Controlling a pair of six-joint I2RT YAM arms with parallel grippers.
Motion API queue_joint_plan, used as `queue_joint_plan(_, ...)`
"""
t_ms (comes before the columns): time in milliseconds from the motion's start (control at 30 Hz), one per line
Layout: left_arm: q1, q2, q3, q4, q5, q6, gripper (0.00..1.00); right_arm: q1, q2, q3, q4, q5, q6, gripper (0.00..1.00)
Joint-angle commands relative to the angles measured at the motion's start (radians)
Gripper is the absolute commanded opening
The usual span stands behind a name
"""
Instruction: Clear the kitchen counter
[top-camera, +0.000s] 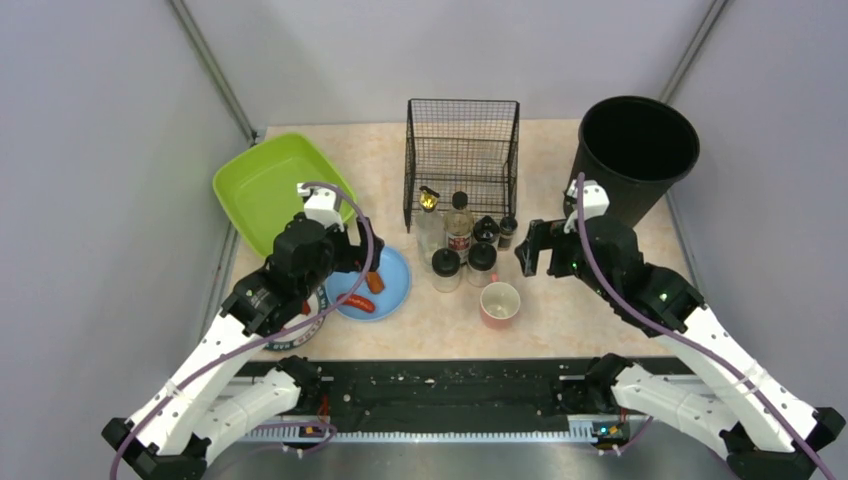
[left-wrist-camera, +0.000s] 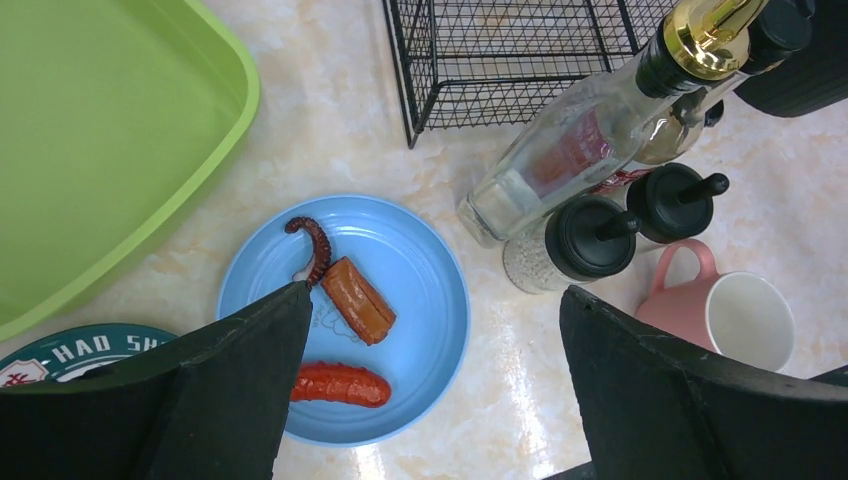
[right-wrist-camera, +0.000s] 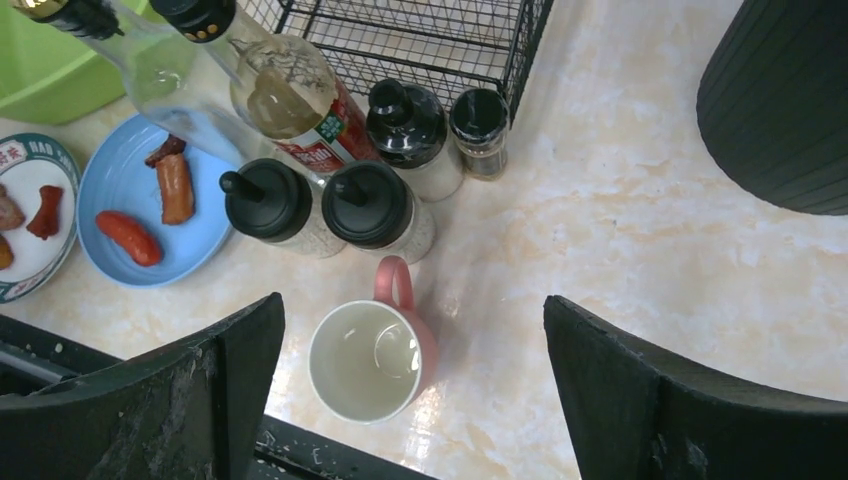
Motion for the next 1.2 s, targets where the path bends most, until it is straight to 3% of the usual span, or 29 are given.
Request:
queue_joint_plan(0,-0.001,-0.006,0.013,0.013,0.027,0.003,0.98,-0.001,-0.019,0.044,0.054,-0.072,-0.07,0.99)
queue_joint_plan(600,-0.002,-0.013,0.029,0.021,0.061,0.056,0.97,0.0,0.141,0.048,0.349,-0.173,-0.182,0.94)
queue_joint_plan(967,-0.002,-0.12,-0.064,0.055,-0.112,0.157,0.98,0.003,0.226,-0.038,0.571,-0.213,-0.257,0.88)
queue_joint_plan(1167,0.0,-0.158,-0.088,0.069,-0.086,0.17,0.97,0.012,0.281,-0.073,0.667,-0.224,-0.295,0.84)
